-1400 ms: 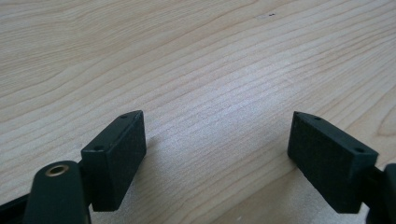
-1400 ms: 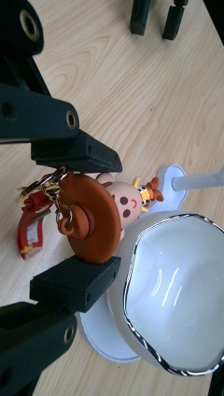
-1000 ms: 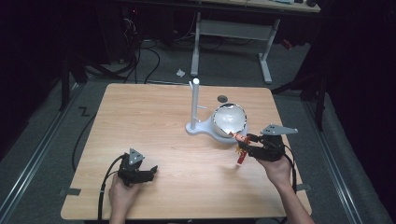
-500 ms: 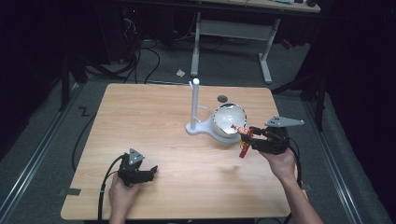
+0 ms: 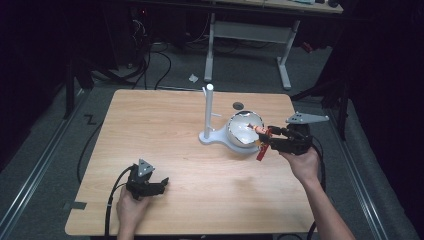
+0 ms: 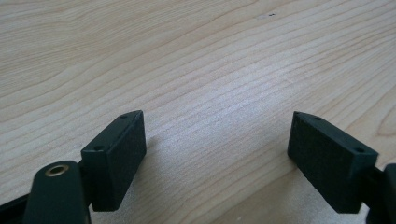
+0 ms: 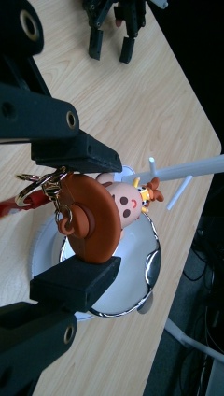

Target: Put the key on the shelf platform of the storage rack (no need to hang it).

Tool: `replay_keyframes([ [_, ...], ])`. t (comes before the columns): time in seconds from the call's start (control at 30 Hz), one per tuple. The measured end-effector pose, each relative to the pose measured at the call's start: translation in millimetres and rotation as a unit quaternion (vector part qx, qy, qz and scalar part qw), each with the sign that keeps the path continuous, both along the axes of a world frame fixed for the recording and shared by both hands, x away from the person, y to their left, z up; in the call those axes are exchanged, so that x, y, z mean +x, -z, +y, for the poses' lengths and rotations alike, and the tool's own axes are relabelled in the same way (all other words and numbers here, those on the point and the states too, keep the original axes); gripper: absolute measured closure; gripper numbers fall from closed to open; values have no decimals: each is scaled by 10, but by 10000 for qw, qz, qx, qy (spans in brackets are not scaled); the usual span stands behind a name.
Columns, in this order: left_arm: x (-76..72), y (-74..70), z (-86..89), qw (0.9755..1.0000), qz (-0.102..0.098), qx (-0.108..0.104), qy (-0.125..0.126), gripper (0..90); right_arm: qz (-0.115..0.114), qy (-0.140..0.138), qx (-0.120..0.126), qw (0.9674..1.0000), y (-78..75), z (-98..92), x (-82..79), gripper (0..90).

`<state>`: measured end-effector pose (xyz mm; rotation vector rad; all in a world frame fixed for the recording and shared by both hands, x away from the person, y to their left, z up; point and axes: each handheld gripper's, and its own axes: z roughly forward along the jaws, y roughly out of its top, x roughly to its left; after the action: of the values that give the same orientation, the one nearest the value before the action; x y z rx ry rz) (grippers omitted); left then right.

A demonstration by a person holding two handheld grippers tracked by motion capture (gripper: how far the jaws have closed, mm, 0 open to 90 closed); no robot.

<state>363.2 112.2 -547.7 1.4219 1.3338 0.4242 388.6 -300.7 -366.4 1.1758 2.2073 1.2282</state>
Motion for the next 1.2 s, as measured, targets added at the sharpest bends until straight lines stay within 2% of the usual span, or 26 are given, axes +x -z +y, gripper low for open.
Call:
replay_keyframes([
  [0.53,0,0,1,10000,1,2,1,196,24,60,9,10000,-193,54,267,489],
  [1.2,0,0,1,10000,2,5,3,196,99,298,-111,9994,-202,148,604,488],
])
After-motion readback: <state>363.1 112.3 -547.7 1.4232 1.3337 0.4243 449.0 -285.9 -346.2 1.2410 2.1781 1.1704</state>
